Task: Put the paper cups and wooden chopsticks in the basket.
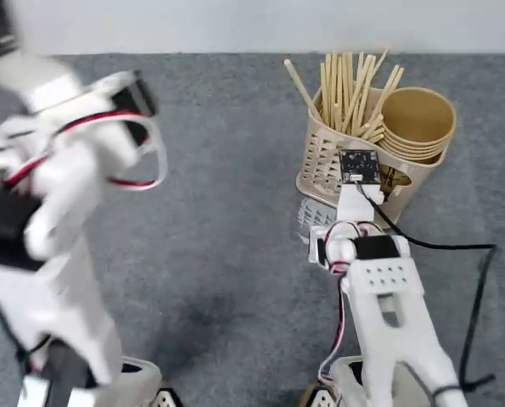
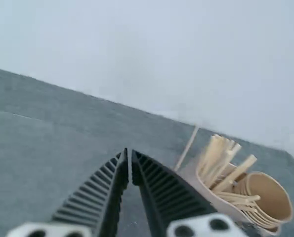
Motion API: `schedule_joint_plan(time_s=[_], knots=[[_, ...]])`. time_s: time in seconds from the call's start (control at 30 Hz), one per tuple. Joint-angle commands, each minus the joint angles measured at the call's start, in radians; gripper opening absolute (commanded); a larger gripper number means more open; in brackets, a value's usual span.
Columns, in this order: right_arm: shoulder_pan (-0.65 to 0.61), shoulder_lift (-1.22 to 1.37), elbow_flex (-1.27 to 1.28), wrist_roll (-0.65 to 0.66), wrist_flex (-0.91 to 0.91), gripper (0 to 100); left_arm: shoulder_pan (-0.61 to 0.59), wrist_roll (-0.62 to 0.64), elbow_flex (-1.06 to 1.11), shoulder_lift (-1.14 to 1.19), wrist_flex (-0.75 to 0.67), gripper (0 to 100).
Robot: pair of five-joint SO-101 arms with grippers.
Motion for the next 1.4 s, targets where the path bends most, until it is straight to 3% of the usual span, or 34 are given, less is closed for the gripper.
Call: schedule_joint_plan(time_s=[0.0,0.13,0.3,0.67,1.0,1.2,1.37], knots=[[0.007,-0.216,-0.005,-0.005,0.096,0.9,-0.049,-0.068,0.091,-0.153,0.018,1],[0.039,-0.458,-0.003,-0.005,0.202,0.8,-0.054,-0.110,0.286,-0.341,0.000,1],[0.105,-0.688,0.091,0.000,0.245,0.8,-0.054,-0.127,0.667,-0.577,-0.124,1],[0.127,-1.138,0.419,0.002,0.245,0.8,-0.055,-0.232,1.670,-1.267,-0.703,1],[0.119,-1.175,0.566,0.002,0.236,0.9,-0.055,-0.250,2.167,-1.619,-0.727,1],[0.119,-1.175,0.709,0.009,0.185,0.9,-0.055,-0.252,2.342,-1.611,-0.727,1],[0.124,-1.173,0.736,0.129,0.159,0.9,-0.054,-0.253,2.459,-1.611,-0.767,1]])
